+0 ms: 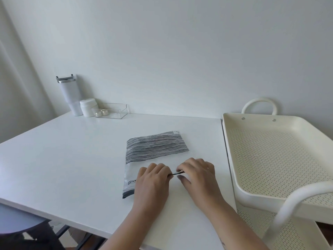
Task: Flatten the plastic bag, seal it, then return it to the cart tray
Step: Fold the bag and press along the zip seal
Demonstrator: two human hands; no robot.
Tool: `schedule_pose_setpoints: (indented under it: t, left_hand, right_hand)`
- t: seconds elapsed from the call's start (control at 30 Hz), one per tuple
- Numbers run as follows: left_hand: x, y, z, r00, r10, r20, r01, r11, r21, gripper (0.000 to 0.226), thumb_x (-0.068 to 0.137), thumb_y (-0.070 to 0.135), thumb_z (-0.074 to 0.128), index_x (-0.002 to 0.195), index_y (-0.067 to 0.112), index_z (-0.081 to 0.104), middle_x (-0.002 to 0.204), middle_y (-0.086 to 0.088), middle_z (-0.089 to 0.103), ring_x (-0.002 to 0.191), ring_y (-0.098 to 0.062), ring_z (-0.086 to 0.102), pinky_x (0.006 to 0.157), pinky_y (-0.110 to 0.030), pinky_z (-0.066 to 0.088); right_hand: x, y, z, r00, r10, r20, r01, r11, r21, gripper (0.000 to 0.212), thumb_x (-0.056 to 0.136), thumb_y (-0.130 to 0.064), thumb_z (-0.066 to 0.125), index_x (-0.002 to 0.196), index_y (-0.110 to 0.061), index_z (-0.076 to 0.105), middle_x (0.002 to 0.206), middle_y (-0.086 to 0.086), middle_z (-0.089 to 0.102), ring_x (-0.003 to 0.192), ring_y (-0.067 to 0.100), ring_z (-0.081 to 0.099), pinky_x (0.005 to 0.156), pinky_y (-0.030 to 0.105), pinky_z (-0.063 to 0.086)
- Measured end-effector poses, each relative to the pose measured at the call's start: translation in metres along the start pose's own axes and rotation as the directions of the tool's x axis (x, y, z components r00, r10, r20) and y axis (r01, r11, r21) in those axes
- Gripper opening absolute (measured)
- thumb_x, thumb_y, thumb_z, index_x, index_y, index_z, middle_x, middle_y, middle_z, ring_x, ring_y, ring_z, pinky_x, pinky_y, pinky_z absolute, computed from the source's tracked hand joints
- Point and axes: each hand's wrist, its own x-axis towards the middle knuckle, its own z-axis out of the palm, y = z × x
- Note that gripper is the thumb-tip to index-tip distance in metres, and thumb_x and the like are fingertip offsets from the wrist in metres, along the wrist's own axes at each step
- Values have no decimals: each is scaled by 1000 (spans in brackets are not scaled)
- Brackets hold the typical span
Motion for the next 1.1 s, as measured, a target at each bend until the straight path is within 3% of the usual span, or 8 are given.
schedule_pose_setpoints:
  t: [0.27,0.47,0.57,0.73,0.83,1.0,1.1]
  left_hand:
    - [-1,1,0,999,41,17,-41,999,-13,16,75,28,81,86,24,69,80,11,67,75,-21,58,62,-38,48]
    - [-1,0,2,1000,12,-14,-12,1000,-6,14,80,11,75,76,20,65,73,10,64,70,-21,55,60,-36,45]
    - [1,0,2,1000,-7,-15,7,1000,1,17,79,7,73,75,20,63,73,11,63,69,-20,56,60,-36,43]
    - [-2,0,0,1000,-22,-18,22,1000,13,13,75,18,80,76,21,68,76,11,67,71,-21,59,61,-37,46]
    - [-2,-2,-3,998,-62,-4,62,998,25,20,70,20,84,68,20,64,69,11,64,69,-21,57,60,-37,45]
    - [-1,-2,-3,998,-66,14,65,996,53,27,71,15,83,61,18,57,63,10,59,65,-22,54,59,-37,42]
    - [-2,0,-3,998,-61,25,59,997,44,23,70,19,84,64,20,62,65,11,62,66,-21,56,59,-36,44]
  right_hand:
    - [2,-4,-5,1000,0,-3,0,1000,14,13,84,-18,68,76,-27,64,77,-12,63,82,14,55,77,32,39]
    - [0,-3,-2,999,20,-30,-19,999,31,12,81,-17,73,87,-25,66,85,-13,64,87,14,55,79,27,38]
    - [0,0,-3,998,67,-20,-66,997,29,11,82,-15,71,79,-24,64,82,-11,62,85,17,54,76,30,40]
    - [3,2,-3,992,128,10,-128,992,9,13,84,-14,67,76,-24,69,79,-10,64,84,18,53,75,31,38]
    - [2,5,-4,985,166,-51,-165,986,31,11,81,-18,72,77,-27,71,79,-11,66,82,18,53,74,30,37]
    - [-1,-1,0,998,17,-62,-18,1000,-19,23,78,-19,76,94,-34,68,88,-16,65,90,14,55,87,31,30]
    - [-1,-5,3,998,-34,-50,31,998,-48,14,81,-20,73,83,-33,68,79,-15,65,82,15,55,82,34,36]
